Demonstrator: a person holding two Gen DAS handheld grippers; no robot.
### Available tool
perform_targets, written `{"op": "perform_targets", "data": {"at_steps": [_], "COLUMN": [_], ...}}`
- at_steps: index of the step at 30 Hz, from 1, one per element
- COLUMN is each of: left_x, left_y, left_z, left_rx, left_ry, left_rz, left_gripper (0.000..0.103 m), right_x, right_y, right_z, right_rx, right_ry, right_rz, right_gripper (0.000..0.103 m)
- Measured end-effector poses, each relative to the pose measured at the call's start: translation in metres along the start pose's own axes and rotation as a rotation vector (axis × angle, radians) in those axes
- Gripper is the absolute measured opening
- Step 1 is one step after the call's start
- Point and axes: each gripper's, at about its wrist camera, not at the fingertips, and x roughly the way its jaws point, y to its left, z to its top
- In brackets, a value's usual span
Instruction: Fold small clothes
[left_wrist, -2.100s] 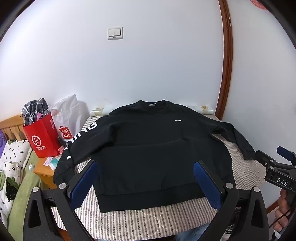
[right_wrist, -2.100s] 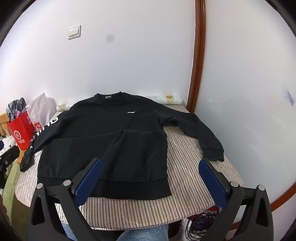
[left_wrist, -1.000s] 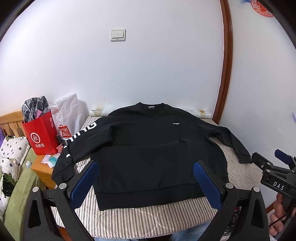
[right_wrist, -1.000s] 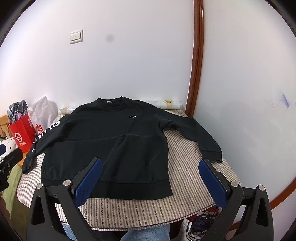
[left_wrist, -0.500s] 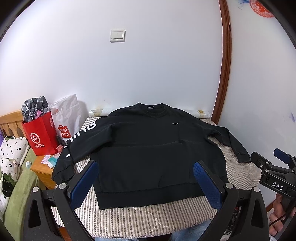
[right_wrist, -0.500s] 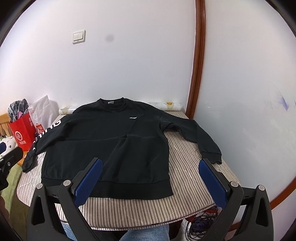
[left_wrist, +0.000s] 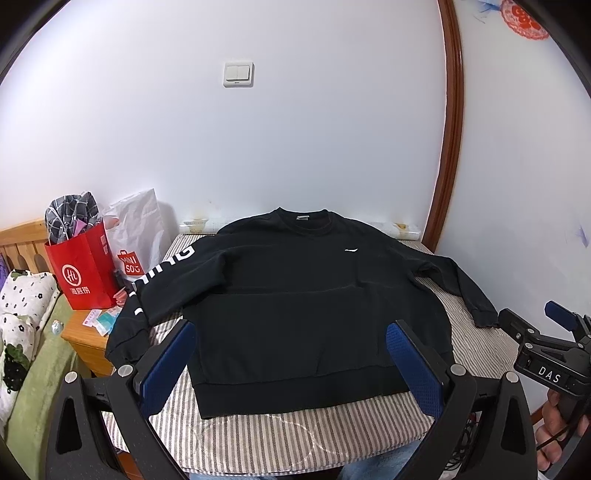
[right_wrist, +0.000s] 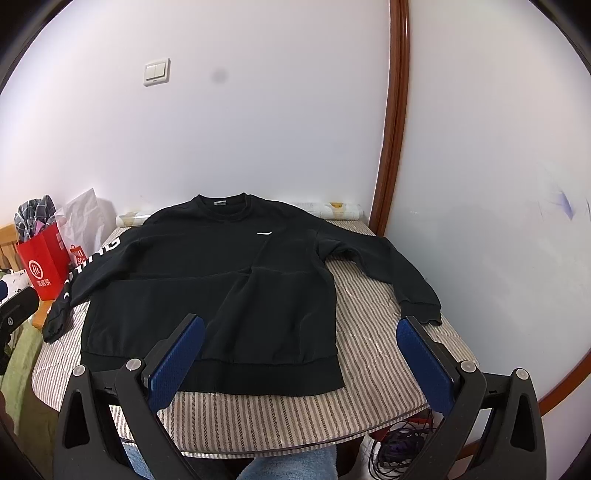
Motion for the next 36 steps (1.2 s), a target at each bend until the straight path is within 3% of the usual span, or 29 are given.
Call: {"op": "perform_targets", "data": {"at_steps": [23,36], "left_x": [-0.003,0.019], "left_y": [0.006,0.017], "left_z": [0.003,0.010], "left_rx": [-0.001,-0.015], "left_ry": [-0.008,0.012], "left_rz": [-0.009,-0.006], "left_gripper": [0.103,0.103], "right_x": [0.005,0.003], "right_y": [0.005,0.009], "right_z": [-0.001,0.013], "right_rx": [-0.005,-0.004], "right_ry": [0.010,-0.020], "right_rz": [-0.008,0.011], "right_gripper": [0.102,0.102]}}
